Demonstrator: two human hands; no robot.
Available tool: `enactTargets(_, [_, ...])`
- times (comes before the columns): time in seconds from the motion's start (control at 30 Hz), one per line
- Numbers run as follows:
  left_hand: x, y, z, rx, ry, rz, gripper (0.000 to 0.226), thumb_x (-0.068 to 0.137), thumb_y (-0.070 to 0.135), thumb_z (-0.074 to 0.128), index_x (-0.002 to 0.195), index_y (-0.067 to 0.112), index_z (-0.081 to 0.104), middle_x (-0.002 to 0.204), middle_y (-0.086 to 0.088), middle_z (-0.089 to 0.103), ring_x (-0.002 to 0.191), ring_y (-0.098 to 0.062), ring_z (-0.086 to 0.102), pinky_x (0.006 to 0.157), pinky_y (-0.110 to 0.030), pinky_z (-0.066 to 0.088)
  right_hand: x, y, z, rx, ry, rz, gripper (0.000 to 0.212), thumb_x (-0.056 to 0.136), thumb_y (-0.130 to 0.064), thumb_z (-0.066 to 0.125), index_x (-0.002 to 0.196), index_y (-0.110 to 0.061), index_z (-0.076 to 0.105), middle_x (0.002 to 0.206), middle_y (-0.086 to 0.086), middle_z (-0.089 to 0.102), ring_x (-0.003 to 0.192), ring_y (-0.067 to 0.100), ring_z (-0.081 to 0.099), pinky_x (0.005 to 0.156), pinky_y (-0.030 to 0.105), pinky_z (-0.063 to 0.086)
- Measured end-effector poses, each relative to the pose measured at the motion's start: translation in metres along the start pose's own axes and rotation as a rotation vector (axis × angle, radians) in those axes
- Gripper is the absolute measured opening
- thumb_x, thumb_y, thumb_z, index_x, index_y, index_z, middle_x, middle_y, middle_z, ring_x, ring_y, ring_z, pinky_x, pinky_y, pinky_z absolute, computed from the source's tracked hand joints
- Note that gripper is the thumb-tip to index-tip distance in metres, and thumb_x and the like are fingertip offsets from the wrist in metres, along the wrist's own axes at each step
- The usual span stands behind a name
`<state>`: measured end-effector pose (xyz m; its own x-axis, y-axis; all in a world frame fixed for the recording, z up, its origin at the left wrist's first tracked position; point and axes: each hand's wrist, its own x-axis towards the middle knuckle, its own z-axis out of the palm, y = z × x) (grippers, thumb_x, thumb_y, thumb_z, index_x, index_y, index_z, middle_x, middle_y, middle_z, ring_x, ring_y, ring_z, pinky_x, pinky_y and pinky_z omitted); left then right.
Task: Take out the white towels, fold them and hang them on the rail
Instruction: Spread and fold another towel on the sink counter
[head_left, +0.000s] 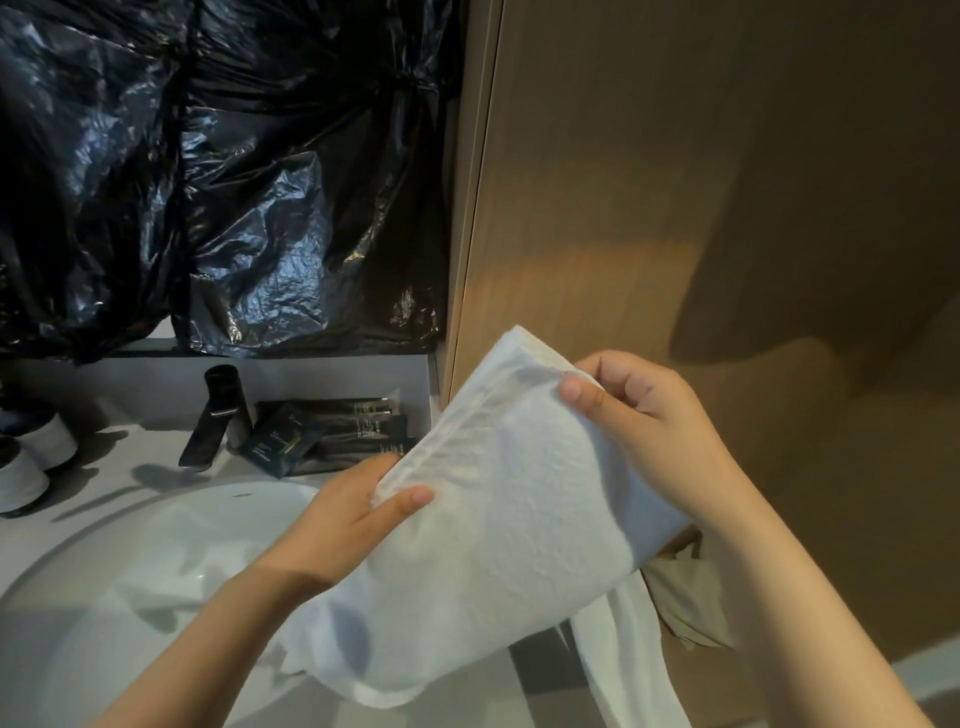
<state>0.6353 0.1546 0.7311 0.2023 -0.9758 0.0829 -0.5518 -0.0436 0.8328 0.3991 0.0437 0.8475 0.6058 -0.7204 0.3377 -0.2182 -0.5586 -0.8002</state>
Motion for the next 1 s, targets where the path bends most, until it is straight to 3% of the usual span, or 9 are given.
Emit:
enactTargets(0.13, [0.002,0.0,-0.009,0.097,-0.015,0.033,0.051,0.077,0.076,0.051,0.086,0.027,0.059,0.082,0.012,0.064,0.076,-0.005,0.06,0.069,-0.027,0.049,-0.014,0.02,-0.001,0.125,0.029,0.188,0.023,0.089,-0.039,0.059,0.083,-0.018,0.068,0.074,-0.005,0.068,0.069,0.009,0.063,0.064,0.014,0.048])
enactTargets(0.33, [0.024,0.013,-0.007,0.274,-0.2,0.103,0.037,0.074,0.076,0.052,0.087,0.042,0.055,0.089,0.025,0.06,0.081,0.004,0.057,0.06,-0.016,0.04,-0.053,0.079,-0.008,0.183,0.11,0.487,0.048,0.094,-0.038,0.058,0.092,0.01,0.057,0.089,0.033,0.059,0.072,0.04,0.056,0.071,0.041,0.043])
enactTargets(0.47, [0.029,-0.033,0.082,0.353,-0.411,-0.056,0.029,0.088,0.055,0.059,0.106,0.032,0.054,0.111,0.011,0.06,0.102,-0.011,0.055,0.081,-0.025,0.038,-0.107,0.14,0.008,-0.053,0.163,0.705,0.043,0.096,-0.038,0.057,0.073,-0.002,0.052,0.066,0.018,0.051,0.063,0.024,0.049,0.063,0.035,0.038])
enactTargets(0.53, [0.014,-0.061,0.13,0.372,-0.446,-0.098,0.046,0.093,0.042,0.06,0.131,0.02,0.05,0.133,-0.001,0.054,0.124,-0.02,0.049,0.099,-0.024,0.035,-0.138,0.169,0.02,-0.155,0.153,0.796,0.037,0.098,-0.034,0.054,0.069,-0.012,0.047,0.063,0.005,0.048,0.061,0.019,0.047,0.059,0.033,0.034])
enactTargets(0.6, [-0.006,-0.079,0.16,0.45,-0.418,-0.087,0.058,0.092,0.039,0.061,0.142,0.016,0.043,0.142,-0.006,0.05,0.13,-0.019,0.046,0.107,-0.024,0.031,-0.166,0.194,0.029,-0.24,0.16,0.867,0.037,0.1,-0.031,0.053,0.067,-0.016,0.043,0.063,0.0,0.047,0.059,0.015,0.046,0.055,0.025,0.032])
enactTargets(0.73, [-0.022,-0.091,0.17,0.418,-0.216,-0.042,0.049,0.083,0.036,0.074,0.118,0.004,0.062,0.11,-0.014,0.065,0.105,-0.034,0.06,0.091,-0.033,0.042,-0.183,0.221,0.029,-0.306,0.262,0.913,0.037,0.1,-0.033,0.051,0.066,-0.026,0.039,0.064,-0.008,0.046,0.06,0.005,0.043,0.052,0.02,0.028])
enactTargets(0.83, [-0.033,-0.091,0.153,0.398,-0.147,-0.055,0.052,0.081,0.041,0.075,0.12,0.01,0.062,0.115,-0.006,0.063,0.105,-0.027,0.058,0.091,-0.034,0.045,-0.182,0.228,0.027,-0.281,0.362,0.926,0.032,0.101,-0.035,0.048,0.071,-0.025,0.044,0.07,-0.007,0.05,0.066,0.013,0.049,0.053,0.023,0.03])
enactTargets(0.9, [-0.044,-0.089,0.144,0.417,-0.093,-0.001,0.051,0.077,0.035,0.08,0.118,0.009,0.065,0.114,-0.008,0.066,0.103,-0.029,0.061,0.09,-0.036,0.047,-0.18,0.229,0.028,-0.287,0.359,0.948,0.023,0.102,-0.033,0.047,0.086,-0.018,0.055,0.079,-0.002,0.057,0.08,0.024,0.057,0.058,0.029,0.036])
enactTargets(1.0, [-0.062,-0.085,0.137,0.434,0.021,0.004,0.049,0.068,0.023,0.088,0.107,0.0,0.069,0.105,-0.016,0.068,0.096,-0.036,0.064,0.085,-0.04,0.048,-0.175,0.221,0.036,-0.462,0.307,0.917,0.037,0.099,-0.028,0.054,0.128,-0.006,0.052,0.121,0.012,0.059,0.115,0.031,0.055,0.088,0.041,0.049])
